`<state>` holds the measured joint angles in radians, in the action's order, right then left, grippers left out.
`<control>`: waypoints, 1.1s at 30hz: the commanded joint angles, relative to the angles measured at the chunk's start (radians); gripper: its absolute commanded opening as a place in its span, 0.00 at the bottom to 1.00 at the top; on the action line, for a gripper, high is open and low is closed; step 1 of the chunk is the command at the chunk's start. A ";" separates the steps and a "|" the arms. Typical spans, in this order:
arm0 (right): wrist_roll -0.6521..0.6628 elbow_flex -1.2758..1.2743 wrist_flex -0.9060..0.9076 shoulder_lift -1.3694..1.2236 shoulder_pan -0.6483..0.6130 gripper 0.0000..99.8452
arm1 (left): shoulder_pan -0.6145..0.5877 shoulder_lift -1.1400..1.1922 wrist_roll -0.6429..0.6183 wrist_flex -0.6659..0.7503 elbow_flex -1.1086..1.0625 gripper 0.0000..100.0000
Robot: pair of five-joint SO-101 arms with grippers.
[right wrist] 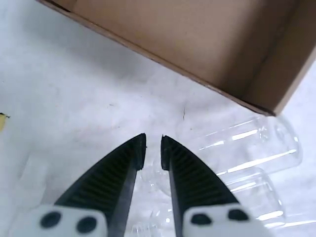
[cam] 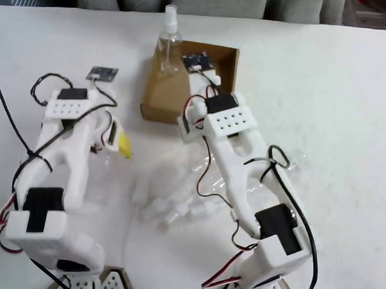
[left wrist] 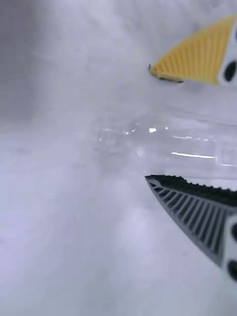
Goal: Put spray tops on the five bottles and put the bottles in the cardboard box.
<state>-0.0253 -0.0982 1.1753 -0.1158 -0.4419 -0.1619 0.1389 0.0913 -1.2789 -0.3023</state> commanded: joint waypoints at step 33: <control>0.011 0.046 -0.012 0.004 0.016 0.03 | -0.191 0.120 -0.394 0.046 0.144 0.29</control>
<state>-0.0253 -0.0982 1.1753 -0.1158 -0.4373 -0.3291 0.2723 -0.2770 -1.2436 -0.2317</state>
